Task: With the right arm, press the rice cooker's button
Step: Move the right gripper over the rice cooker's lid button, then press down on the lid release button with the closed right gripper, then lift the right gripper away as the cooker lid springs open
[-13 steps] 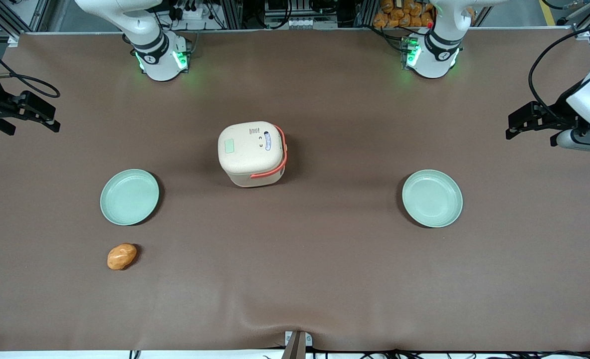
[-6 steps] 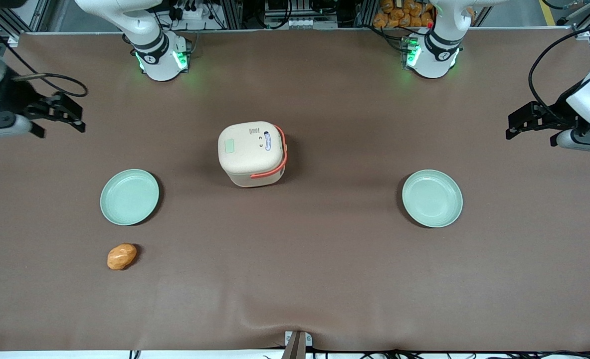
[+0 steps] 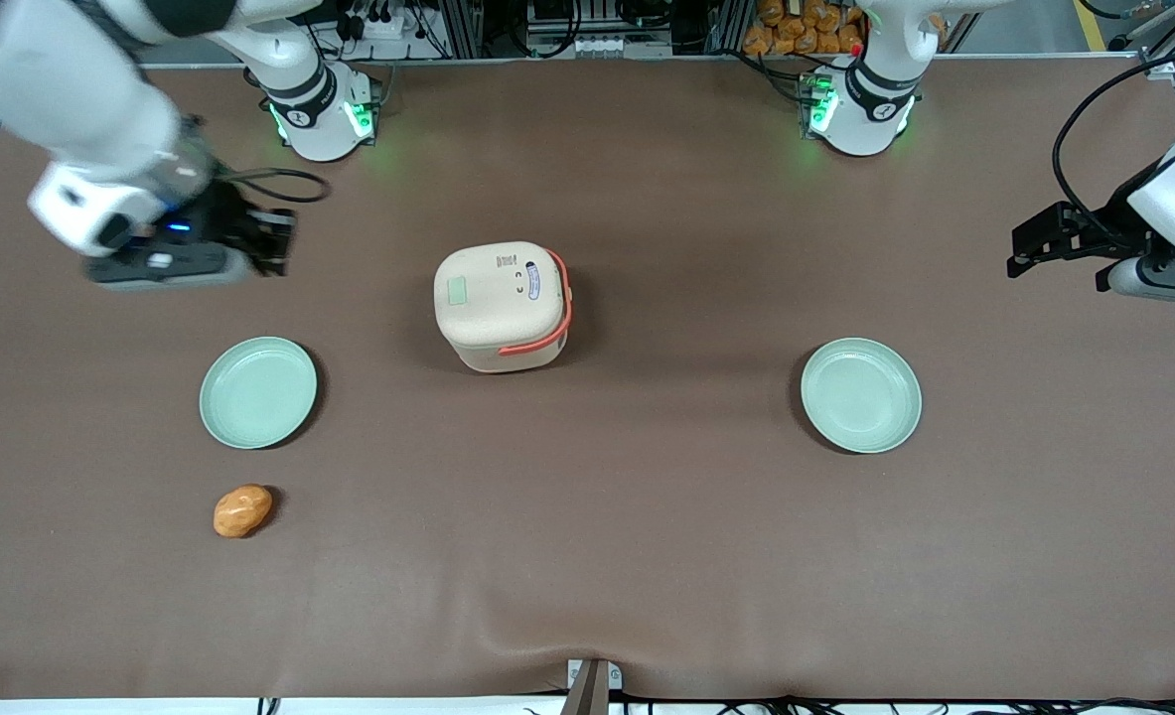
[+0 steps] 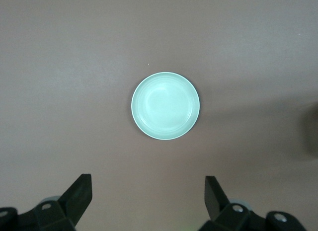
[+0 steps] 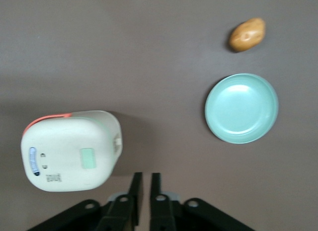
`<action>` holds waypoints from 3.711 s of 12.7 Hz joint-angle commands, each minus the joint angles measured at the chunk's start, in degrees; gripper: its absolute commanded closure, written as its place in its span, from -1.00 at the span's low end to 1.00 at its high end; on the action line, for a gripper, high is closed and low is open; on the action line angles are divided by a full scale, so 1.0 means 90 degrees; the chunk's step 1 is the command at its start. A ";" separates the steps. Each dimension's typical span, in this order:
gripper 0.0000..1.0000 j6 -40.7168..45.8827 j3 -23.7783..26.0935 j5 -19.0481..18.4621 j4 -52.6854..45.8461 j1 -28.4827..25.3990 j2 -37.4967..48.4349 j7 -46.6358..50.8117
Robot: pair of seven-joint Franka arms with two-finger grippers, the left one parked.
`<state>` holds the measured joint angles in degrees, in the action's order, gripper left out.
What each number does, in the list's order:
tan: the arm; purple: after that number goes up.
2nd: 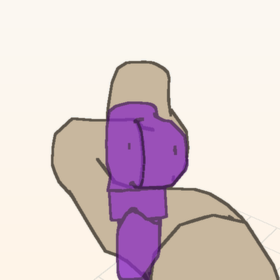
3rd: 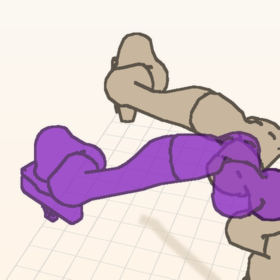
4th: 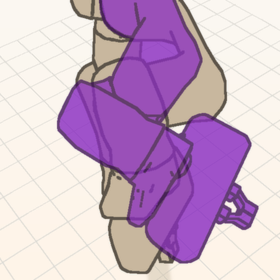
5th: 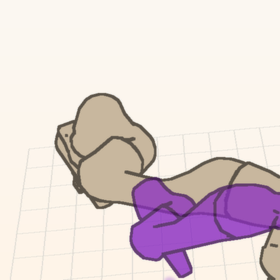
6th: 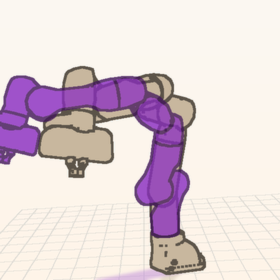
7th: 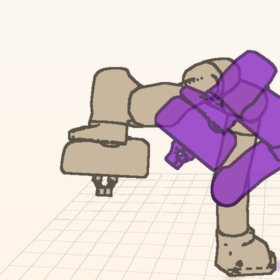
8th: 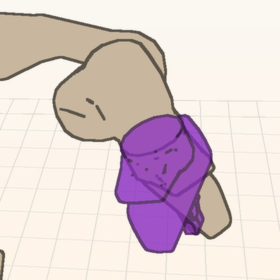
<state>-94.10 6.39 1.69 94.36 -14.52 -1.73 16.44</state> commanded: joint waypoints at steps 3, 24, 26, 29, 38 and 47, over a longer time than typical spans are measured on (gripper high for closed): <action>1.00 -0.0919 0.0636 -0.0061 0.0870 -0.0213 -0.0188 0.0701; 1.00 -0.3431 0.1233 -0.0501 0.2855 -0.0457 -0.0549 0.1318; 1.00 -0.3489 0.1233 -0.0501 0.2855 -0.0457 -0.0588 0.1318; 1.00 -0.3616 0.1233 -0.0501 0.2913 -0.0457 -0.0686 0.1318; 1.00 -0.2412 0.1204 -0.0394 0.1893 -0.0321 -0.0472 0.1328; -1.00 0.0709 -0.1001 0.0457 -0.0680 -0.0038 0.0104 -0.0506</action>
<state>-89.41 0.18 4.99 89.31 -15.44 -1.73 15.04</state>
